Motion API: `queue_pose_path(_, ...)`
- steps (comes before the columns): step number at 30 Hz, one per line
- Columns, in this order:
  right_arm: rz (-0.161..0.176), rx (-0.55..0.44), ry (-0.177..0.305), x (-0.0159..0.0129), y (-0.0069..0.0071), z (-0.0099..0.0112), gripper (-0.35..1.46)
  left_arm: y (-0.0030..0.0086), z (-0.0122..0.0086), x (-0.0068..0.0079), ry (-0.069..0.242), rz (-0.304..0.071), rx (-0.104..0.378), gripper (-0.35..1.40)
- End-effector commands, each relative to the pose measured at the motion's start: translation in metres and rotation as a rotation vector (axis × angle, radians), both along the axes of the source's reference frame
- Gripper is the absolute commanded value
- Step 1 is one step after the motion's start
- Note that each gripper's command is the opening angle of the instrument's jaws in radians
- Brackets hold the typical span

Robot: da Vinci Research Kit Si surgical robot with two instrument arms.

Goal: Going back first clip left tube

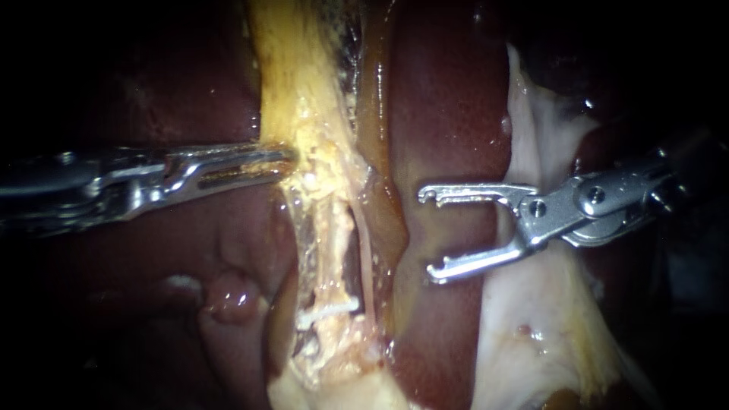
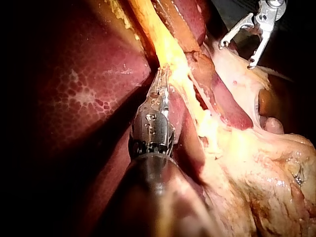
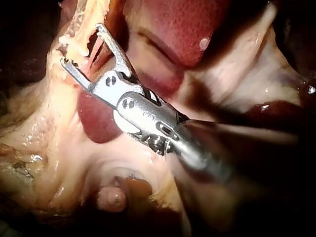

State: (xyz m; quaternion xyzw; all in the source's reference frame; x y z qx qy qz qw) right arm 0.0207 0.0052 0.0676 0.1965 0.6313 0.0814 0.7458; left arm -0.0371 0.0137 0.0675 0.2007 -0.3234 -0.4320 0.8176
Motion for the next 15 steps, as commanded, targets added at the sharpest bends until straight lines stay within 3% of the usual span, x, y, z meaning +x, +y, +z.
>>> queue_pose_path(1,-0.001,-0.004,0.001,0.0,0.0,-0.0002,0.6,-0.0001,0.0,-0.0001,-0.002,0.002,0.004,-0.35)
queue_pose_path(15,-0.002,-0.015,0.003,0.0001,0.0,-0.0003,0.6,-0.0002,-0.0001,-0.0001,-0.003,0.004,0.004,-0.35)
